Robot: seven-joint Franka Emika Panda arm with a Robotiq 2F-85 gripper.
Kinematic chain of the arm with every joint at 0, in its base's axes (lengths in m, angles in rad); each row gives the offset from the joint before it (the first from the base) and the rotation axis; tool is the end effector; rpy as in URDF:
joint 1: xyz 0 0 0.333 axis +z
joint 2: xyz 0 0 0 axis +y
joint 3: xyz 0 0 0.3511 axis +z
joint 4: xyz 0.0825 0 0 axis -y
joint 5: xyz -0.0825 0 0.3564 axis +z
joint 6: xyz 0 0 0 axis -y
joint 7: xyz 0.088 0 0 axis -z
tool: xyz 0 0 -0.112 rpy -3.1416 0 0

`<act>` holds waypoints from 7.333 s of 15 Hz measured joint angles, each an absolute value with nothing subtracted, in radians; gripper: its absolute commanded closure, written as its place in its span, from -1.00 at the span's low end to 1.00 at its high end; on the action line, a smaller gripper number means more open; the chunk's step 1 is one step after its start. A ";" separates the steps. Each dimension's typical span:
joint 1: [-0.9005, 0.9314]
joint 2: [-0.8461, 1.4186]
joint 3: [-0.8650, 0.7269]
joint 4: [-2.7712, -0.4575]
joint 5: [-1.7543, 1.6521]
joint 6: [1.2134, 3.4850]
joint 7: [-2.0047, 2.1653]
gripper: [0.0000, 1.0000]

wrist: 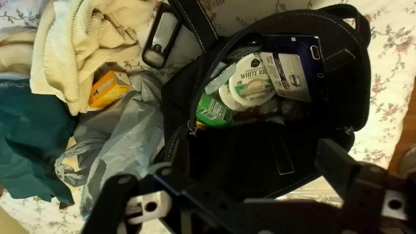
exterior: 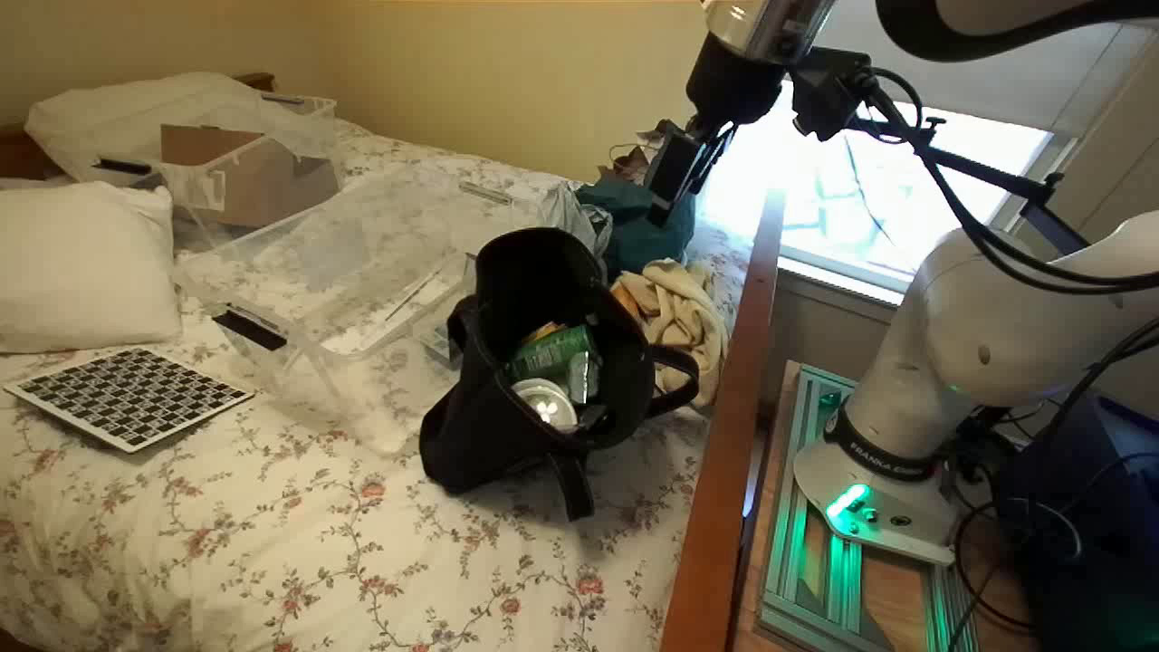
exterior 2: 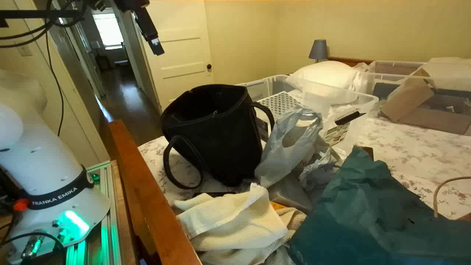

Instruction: Move the green bottle, which is in the bag, to the storage bin

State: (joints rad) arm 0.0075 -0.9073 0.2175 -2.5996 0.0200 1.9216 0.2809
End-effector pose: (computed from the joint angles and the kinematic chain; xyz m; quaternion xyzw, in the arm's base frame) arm 0.2435 0.0757 0.5574 0.9893 -0.0615 0.1218 0.0507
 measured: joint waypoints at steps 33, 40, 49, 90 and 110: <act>0.163 -0.294 0.007 -2.383 0.229 1.909 -0.289 -1.00; 0.162 -0.294 0.007 -2.379 0.230 1.907 -0.289 -1.00; 0.173 -0.276 0.121 -2.400 0.189 1.931 -0.241 -1.00; 0.134 0.173 0.043 -2.394 -0.569 2.485 -0.010 -1.00; 0.133 0.478 -0.005 -2.138 -0.769 2.252 -0.009 -0.04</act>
State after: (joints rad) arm 0.1331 0.4782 -0.0053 -2.1385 -0.7688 2.2522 -0.0086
